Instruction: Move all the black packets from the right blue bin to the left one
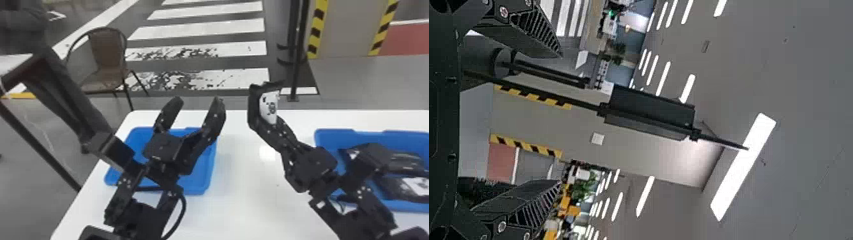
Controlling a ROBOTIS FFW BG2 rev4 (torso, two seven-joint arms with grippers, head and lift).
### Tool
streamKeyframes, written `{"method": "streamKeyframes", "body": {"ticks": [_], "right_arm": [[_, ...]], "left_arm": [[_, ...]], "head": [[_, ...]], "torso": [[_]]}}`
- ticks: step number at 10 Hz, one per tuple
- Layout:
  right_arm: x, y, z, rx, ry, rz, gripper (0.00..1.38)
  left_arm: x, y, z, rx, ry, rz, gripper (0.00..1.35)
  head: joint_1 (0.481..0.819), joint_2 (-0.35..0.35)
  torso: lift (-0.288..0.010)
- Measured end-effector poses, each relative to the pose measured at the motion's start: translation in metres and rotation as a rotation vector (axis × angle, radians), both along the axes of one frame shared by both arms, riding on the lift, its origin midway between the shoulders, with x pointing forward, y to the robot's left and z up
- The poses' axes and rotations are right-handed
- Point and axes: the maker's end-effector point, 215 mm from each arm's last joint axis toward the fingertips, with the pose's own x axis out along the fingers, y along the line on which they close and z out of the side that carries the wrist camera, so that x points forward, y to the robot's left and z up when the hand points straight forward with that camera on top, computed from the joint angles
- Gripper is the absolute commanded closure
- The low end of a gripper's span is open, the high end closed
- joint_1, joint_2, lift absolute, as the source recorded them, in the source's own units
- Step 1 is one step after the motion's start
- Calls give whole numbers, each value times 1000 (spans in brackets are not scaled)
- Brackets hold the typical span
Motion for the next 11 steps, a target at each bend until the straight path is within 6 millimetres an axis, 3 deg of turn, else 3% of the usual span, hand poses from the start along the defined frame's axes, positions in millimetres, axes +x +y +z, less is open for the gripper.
{"method": "streamKeyframes", "body": {"ticks": [3,6,7,8,9,11], "right_arm": [[-16,39,-15,42,68,90,1133],[-24,56,-14,39,69,128,1133],[-25,58,-15,39,75,133,1133],[-26,60,-18,39,85,139,1131],[-28,64,-23,34,104,149,1131],[-28,67,-27,30,126,159,1127]], "left_arm": [[3,-32,-14,19,76,-128,154],[5,-49,-26,35,128,-198,183],[6,-51,-31,40,148,-205,311],[7,-52,-38,43,174,-209,722],[8,-51,-42,59,185,-205,989],[11,-53,-44,88,189,-184,1216]], "head": [[678,183],[689,186],[693,184],[695,187],[695,191],[695,193]], "torso": [[-140],[-140],[-140],[-140],[-140],[-140]]}}
